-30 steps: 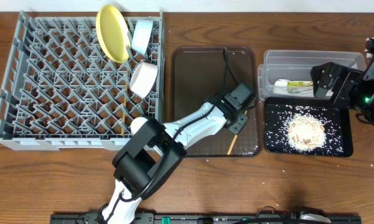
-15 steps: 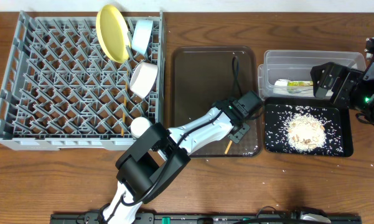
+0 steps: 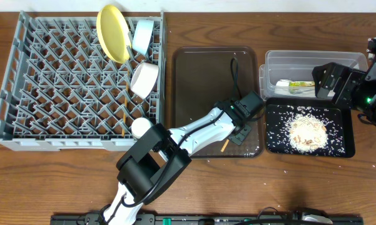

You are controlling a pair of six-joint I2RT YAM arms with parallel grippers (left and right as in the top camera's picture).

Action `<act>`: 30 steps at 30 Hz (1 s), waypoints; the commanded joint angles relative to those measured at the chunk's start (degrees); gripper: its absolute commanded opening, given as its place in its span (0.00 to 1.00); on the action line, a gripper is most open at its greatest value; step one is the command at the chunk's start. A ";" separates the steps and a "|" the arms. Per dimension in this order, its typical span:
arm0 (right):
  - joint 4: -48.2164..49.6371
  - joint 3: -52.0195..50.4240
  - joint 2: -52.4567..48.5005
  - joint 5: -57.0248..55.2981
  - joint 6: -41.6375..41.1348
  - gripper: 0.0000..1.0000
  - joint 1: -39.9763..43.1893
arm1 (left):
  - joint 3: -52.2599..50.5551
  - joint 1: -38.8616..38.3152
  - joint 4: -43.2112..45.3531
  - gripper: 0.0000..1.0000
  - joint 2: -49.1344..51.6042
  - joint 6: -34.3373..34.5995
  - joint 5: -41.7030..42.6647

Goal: Sort waste into correct bins and load items into the dishwasher

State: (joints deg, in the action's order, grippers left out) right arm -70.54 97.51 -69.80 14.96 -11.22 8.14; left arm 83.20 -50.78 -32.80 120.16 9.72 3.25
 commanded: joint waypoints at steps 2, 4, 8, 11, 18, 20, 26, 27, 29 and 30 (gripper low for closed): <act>0.00 0.15 0.04 -0.15 0.59 0.99 0.48 | 1.05 0.09 0.57 0.08 0.61 0.26 0.17; 0.00 0.15 0.04 -0.15 0.59 0.99 0.48 | 1.07 0.26 0.74 0.07 0.61 0.28 0.20; 0.00 0.15 0.04 -0.15 0.59 0.99 0.48 | 1.42 1.51 0.57 0.08 0.59 0.98 0.24; 0.00 0.15 0.04 -0.15 0.59 0.99 0.48 | 3.23 3.30 -2.08 0.08 0.09 1.57 0.22; -0.02 0.15 0.04 -0.15 0.59 0.99 0.48 | 7.89 7.48 -10.14 0.08 -4.13 1.55 0.22; 0.00 0.15 0.04 -0.15 0.59 0.99 0.48 | 7.96 8.39 -11.28 0.08 -5.97 1.53 0.22; 0.00 0.15 0.04 -0.15 0.59 0.99 0.48 | 7.96 12.35 -14.73 0.08 -12.57 0.94 0.17; 0.00 0.15 0.04 -0.15 0.59 0.99 0.48 | 7.96 13.46 -15.63 0.08 -14.01 0.76 0.17; 0.00 0.15 0.04 -0.15 0.59 0.99 0.48 | 7.96 16.13 -17.70 0.08 -16.94 0.04 0.13; 0.00 0.15 0.04 -0.15 0.59 0.99 0.48 | 7.96 17.97 -19.08 0.08 -18.71 -0.52 0.13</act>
State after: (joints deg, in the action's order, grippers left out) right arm -70.54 97.51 -69.80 14.96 -11.22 8.14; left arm 89.67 -36.86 -50.06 105.91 10.44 3.64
